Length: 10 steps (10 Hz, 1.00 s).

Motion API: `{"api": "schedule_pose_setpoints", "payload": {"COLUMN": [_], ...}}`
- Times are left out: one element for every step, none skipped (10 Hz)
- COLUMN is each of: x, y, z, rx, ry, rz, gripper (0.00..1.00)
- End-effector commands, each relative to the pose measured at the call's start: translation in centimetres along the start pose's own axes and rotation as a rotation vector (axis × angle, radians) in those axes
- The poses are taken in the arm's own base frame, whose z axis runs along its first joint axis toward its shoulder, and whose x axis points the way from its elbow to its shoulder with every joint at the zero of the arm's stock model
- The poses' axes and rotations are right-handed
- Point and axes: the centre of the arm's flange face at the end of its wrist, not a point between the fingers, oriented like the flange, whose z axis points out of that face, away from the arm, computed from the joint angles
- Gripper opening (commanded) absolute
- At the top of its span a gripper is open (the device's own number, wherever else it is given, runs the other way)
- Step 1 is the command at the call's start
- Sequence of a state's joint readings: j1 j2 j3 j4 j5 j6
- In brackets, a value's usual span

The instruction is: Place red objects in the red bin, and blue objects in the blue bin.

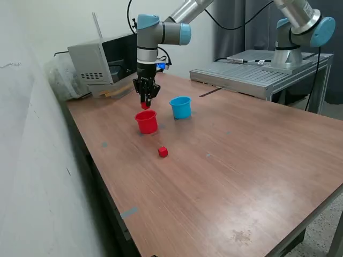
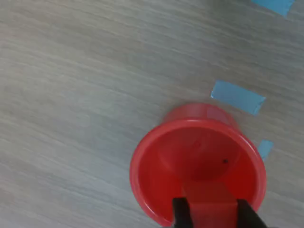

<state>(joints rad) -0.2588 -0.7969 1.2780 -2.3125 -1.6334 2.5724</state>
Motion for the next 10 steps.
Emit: {"api": "schedule_pose_setpoints", "payload": {"x": [-0.1, 0.0, 0.2, 1.0, 3.3, 6.0, 9.2, 13.4, 16.4, 18.8], "y": [0.3, 0.2, 0.4, 0.4, 0.7, 1.0, 1.4, 2.2, 3.0, 3.5], "z": [0.5, 0.6, 0.5, 0.7, 1.0, 1.2, 1.3, 0.7, 0.0, -0.5], "rx": [0.001, 0.002, 0.000, 0.009, 0.021, 0.045, 0.095, 0.121, 0.115, 0.110], "ry": [-0.001, -0.001, -0.001, 0.007, 0.025, 0.046, 0.077, 0.098, 0.103, 0.108], "rz": [0.007, 0.029, 0.031, 0.034, 0.053, 0.086, 0.090, 0.084, 0.071, 0.053], "gripper": [1.00, 1.00, 1.00, 1.00, 1.00, 1.00, 1.00, 1.00, 1.00, 1.00]}}
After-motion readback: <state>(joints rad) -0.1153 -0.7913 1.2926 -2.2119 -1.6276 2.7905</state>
